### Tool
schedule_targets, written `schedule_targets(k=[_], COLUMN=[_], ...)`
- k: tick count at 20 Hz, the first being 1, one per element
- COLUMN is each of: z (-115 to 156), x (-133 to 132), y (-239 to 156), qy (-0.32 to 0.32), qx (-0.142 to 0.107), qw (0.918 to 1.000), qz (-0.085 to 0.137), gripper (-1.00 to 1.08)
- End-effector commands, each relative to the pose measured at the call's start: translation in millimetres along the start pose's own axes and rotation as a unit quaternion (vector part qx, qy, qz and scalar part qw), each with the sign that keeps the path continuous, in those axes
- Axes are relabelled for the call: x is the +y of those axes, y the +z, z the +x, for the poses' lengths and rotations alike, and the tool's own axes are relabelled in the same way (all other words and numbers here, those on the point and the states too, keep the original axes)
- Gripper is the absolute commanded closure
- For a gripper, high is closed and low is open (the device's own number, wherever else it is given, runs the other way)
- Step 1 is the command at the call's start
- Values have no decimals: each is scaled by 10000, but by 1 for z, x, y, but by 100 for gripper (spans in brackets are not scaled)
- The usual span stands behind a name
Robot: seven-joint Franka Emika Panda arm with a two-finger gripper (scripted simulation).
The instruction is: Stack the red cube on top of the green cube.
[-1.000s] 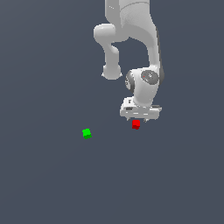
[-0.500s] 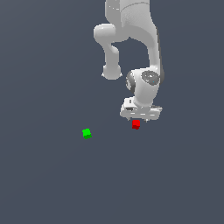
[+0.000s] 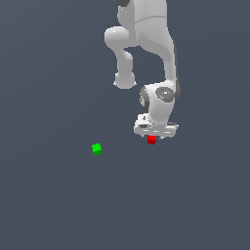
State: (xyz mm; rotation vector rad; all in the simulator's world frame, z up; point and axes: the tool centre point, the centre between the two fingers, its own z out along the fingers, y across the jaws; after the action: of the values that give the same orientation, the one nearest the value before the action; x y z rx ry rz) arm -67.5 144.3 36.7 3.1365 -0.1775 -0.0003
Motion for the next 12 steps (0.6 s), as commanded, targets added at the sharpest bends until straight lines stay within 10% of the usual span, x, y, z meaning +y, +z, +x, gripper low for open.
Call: schedule_targets(k=[1,6,7,12], z=[0,1,1,1], x=[0,0,0,0], y=[10,17,17,17], qy=[0,0,0,0], qx=[2,2,2,2], qw=[10000,10000,10000,10000], qz=[0,0,0,0], gripper=[-92,-92,108,108])
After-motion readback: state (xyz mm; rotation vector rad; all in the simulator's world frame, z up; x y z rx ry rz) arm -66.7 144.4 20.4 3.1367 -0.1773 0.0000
